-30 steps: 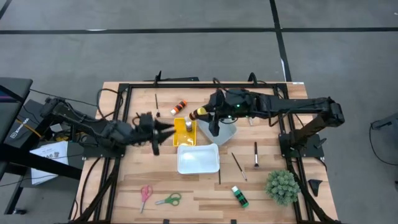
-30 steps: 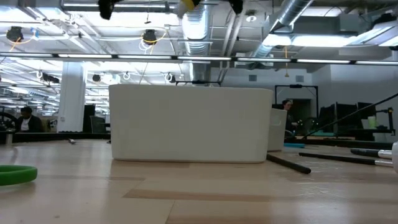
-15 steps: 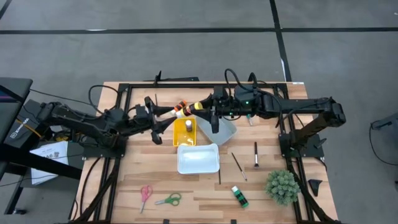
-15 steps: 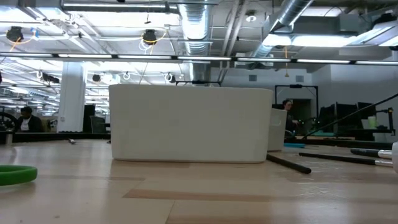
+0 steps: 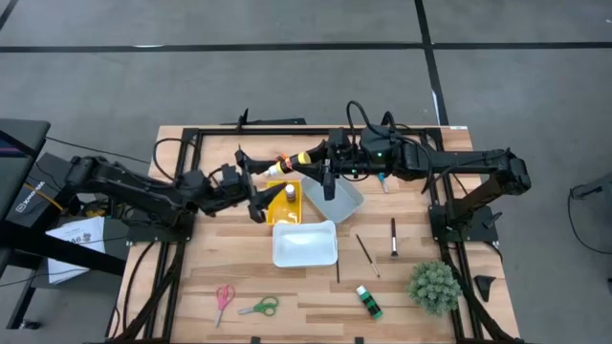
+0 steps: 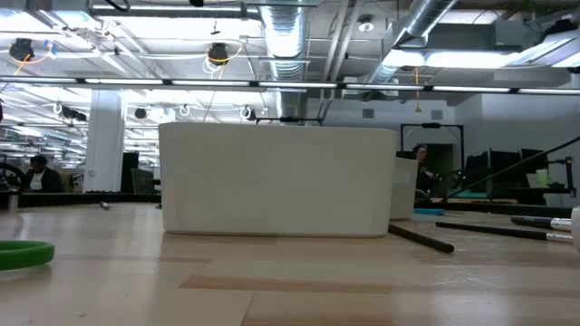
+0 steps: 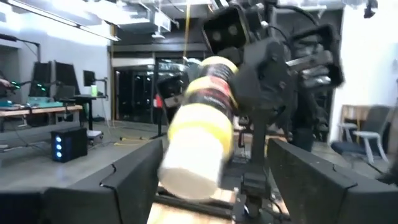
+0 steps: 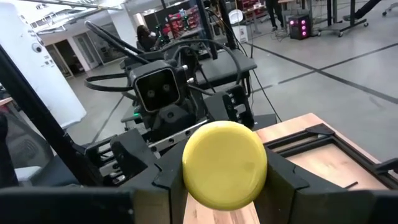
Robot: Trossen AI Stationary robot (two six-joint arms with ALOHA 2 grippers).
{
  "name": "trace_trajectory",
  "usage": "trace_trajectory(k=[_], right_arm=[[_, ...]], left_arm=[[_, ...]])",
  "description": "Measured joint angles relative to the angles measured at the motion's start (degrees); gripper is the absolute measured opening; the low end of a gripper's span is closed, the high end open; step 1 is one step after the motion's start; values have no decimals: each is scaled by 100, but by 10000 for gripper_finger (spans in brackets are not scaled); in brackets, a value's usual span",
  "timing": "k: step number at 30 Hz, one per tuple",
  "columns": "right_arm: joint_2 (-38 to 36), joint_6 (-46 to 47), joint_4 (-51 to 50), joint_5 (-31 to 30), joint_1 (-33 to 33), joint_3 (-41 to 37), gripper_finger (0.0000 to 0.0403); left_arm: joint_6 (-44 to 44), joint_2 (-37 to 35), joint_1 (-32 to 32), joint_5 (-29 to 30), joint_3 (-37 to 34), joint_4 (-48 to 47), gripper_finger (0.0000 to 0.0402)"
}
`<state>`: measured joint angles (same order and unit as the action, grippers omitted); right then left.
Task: Pick & Place Paint Supplies
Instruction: Put the yellow paint bottle into the yellow bin
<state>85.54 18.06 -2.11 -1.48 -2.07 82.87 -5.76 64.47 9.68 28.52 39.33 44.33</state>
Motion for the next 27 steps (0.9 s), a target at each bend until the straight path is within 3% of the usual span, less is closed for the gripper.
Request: trace_trajectory(k=[4,27], right_arm=[[0,0,7,-4,-4,0,134],[-40,34,136,20,-31,0,134]], left_arm=[[-72,9,-151,8,2,344,264],[170,-153,-141,-456,2,-9,209]])
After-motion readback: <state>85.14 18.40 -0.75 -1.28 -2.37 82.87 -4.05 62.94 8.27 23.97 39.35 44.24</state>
